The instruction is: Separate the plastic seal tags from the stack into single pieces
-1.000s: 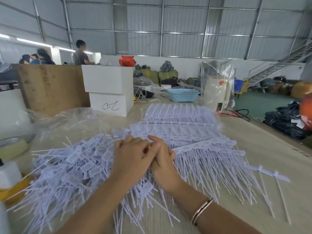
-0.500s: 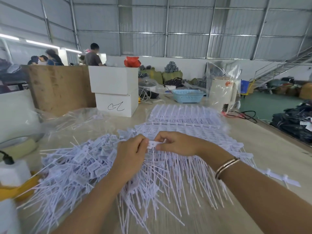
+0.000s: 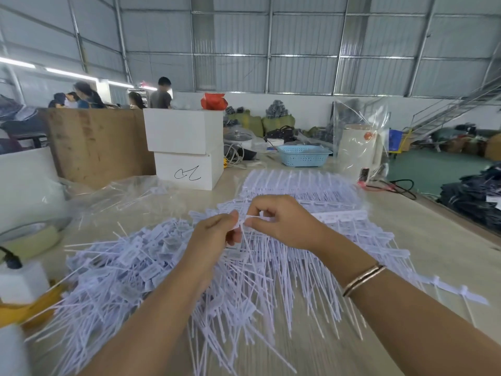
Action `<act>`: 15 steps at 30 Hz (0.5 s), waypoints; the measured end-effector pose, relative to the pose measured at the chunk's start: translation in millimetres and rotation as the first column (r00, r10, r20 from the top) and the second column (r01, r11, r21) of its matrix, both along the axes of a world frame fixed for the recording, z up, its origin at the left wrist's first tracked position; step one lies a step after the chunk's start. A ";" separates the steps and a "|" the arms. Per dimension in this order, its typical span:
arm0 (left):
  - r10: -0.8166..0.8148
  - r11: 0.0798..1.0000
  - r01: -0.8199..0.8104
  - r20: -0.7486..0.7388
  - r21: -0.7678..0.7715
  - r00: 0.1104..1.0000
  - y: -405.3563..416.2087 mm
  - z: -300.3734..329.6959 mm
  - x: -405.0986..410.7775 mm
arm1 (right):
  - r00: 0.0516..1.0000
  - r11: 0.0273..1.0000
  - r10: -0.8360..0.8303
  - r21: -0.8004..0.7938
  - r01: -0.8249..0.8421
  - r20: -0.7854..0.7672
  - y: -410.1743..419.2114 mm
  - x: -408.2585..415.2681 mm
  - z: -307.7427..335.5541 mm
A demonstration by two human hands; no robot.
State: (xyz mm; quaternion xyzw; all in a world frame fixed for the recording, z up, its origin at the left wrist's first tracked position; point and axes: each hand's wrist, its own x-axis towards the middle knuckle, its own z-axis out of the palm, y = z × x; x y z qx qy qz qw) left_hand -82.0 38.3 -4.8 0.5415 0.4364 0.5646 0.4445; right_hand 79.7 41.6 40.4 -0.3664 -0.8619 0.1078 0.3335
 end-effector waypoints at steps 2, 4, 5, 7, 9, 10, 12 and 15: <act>-0.004 1.000 0.004 0.030 0.003 1.000 -0.6 0.8 2.3 | 1.000 0.999 -0.023 0.034 0.023 -0.021 -1.3 -0.6 -0.1; -0.024 1.000 0.024 0.163 -0.002 0.986 0.0 4.0 0.7 | 0.992 0.999 -0.030 0.016 0.032 -0.123 -4.7 1.6 1.3; -0.026 0.999 0.030 0.261 -0.012 0.965 0.8 7.2 -2.1 | 0.981 1.000 -0.030 -0.004 0.030 -0.192 -5.9 4.3 2.3; 0.068 0.997 -0.074 0.224 0.021 0.972 3.4 10.7 -12.8 | 0.960 0.999 -0.038 -0.042 0.028 -0.279 -8.1 9.3 4.8; 0.269 0.951 -0.249 -0.096 0.180 0.958 5.0 8.2 -22.4 | 0.964 0.997 -0.071 -0.040 0.063 -0.255 -7.8 12.3 6.1; 0.350 0.918 -0.291 -0.205 0.267 0.914 6.4 6.0 -25.7 | 0.977 0.994 -0.109 -0.010 0.109 -0.186 -5.9 13.3 5.7; 0.423 0.878 -0.291 -0.329 0.381 0.844 6.8 1.5 -29.6 | 0.975 0.973 -0.222 0.073 0.220 0.026 -2.9 13.0 2.1; 0.640 0.749 -0.270 -0.554 0.606 0.533 13.4 -7.8 -37.6 | 0.962 0.972 -0.233 0.049 0.228 0.140 -3.5 5.8 -5.5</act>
